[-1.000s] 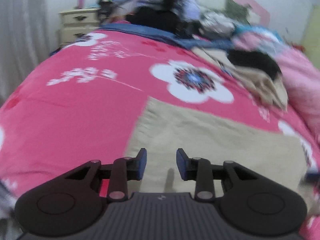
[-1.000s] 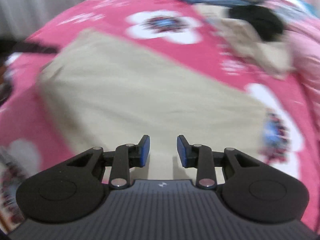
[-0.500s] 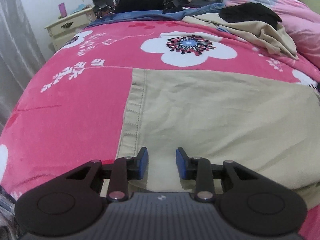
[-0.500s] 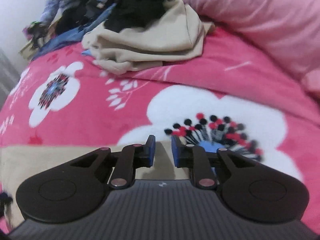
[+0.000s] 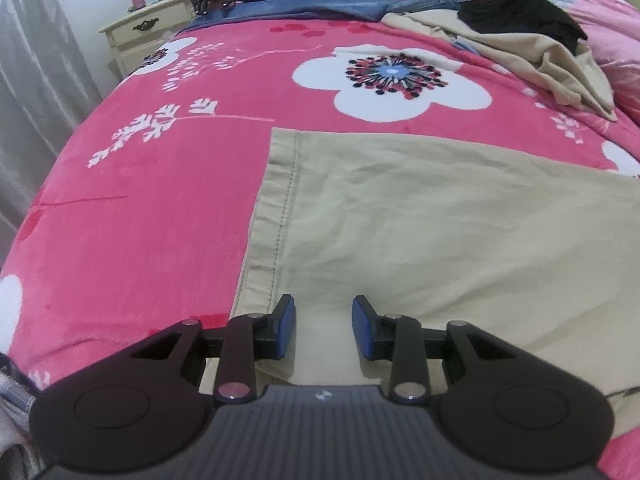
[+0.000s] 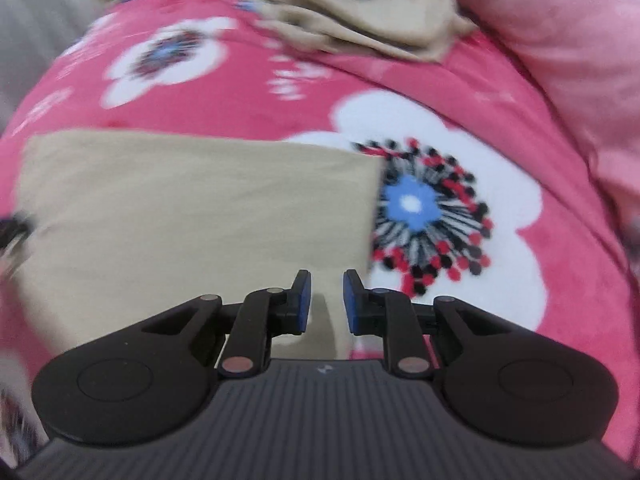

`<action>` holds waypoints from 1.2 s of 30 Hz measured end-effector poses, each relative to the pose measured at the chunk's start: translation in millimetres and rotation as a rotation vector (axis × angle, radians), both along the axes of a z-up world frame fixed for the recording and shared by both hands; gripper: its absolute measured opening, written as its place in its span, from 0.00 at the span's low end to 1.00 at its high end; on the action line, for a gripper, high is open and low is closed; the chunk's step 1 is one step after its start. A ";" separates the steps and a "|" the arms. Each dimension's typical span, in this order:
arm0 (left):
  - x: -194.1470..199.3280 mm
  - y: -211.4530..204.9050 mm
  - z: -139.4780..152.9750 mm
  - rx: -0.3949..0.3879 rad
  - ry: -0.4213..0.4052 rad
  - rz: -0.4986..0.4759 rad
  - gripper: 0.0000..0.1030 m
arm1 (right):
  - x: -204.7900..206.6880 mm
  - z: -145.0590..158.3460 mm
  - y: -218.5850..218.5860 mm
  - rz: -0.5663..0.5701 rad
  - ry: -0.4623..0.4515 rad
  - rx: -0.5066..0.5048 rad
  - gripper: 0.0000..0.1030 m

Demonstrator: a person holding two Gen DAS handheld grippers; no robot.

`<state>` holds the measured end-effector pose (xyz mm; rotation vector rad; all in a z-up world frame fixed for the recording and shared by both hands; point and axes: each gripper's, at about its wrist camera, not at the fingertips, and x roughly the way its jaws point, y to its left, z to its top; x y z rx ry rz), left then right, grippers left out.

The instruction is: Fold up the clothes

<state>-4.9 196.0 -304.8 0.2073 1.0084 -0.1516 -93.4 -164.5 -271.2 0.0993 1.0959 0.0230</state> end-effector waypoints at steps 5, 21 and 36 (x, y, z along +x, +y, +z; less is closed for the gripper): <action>0.1 -4.0 -1.7 0.015 -0.003 0.021 0.34 | -36.2 -35.1 22.7 0.162 0.140 -0.058 0.14; 8.2 -5.6 0.1 0.037 0.045 0.078 0.38 | 40.9 -8.3 71.1 0.211 -0.065 0.004 0.16; 25.1 2.7 4.0 -0.006 0.150 0.163 0.40 | 173.6 -43.5 203.7 0.337 -0.105 0.100 0.15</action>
